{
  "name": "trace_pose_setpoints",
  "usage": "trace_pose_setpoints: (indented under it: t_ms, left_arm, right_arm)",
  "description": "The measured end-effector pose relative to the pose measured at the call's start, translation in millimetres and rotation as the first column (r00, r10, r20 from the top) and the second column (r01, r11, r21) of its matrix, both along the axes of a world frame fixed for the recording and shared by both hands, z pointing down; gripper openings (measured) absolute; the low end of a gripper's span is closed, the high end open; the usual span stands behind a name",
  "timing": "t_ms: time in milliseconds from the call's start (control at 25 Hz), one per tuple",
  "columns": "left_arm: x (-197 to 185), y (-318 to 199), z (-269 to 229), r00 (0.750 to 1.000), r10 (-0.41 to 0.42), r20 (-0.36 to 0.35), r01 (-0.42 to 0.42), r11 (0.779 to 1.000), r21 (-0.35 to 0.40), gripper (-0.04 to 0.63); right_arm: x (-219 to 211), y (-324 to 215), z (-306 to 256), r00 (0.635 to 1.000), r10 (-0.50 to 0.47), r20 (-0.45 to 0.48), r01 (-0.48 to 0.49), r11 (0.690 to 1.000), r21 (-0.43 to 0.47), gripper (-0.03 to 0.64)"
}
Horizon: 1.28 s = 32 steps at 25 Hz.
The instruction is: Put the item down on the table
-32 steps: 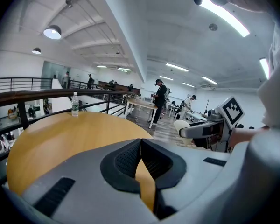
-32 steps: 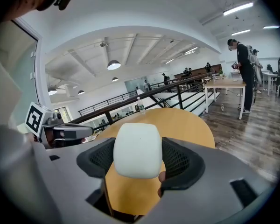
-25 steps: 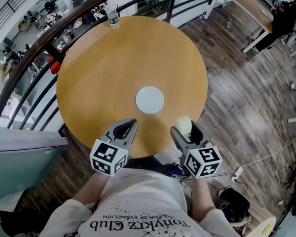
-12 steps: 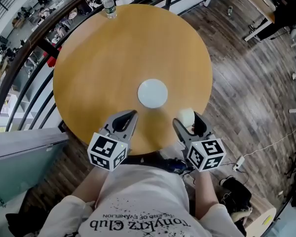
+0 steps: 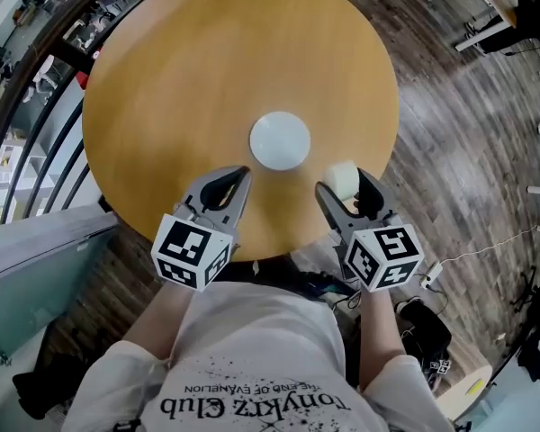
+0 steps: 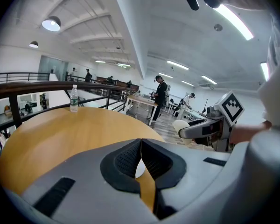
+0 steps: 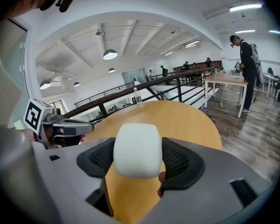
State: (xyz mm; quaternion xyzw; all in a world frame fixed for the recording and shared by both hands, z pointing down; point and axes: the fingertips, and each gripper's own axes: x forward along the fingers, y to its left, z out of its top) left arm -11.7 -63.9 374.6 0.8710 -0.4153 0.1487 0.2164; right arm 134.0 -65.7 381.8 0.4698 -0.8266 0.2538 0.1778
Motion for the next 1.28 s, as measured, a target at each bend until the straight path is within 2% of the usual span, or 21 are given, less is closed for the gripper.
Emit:
trace_pose_setpoints:
  t_ms: [400, 1280]
  left_arm:
    - [-2.7, -9.1, 21.2, 1.0, 0.013, 0.009, -0.013, 0.999, -0.031, 0.025]
    - [-19.2, -39.2, 61.6, 1.0, -0.025, -0.007, 0.025, 0.996, -0.091, 0.025]
  right_arm:
    - [-20.0, -23.3, 20.9, 0.998, -0.054, -0.025, 0.054, 0.999, -0.01, 0.328]
    - [-43.3, -65.3, 68.9, 0.993, -0.106, -0.042, 0.102, 0.99, -0.096, 0.328]
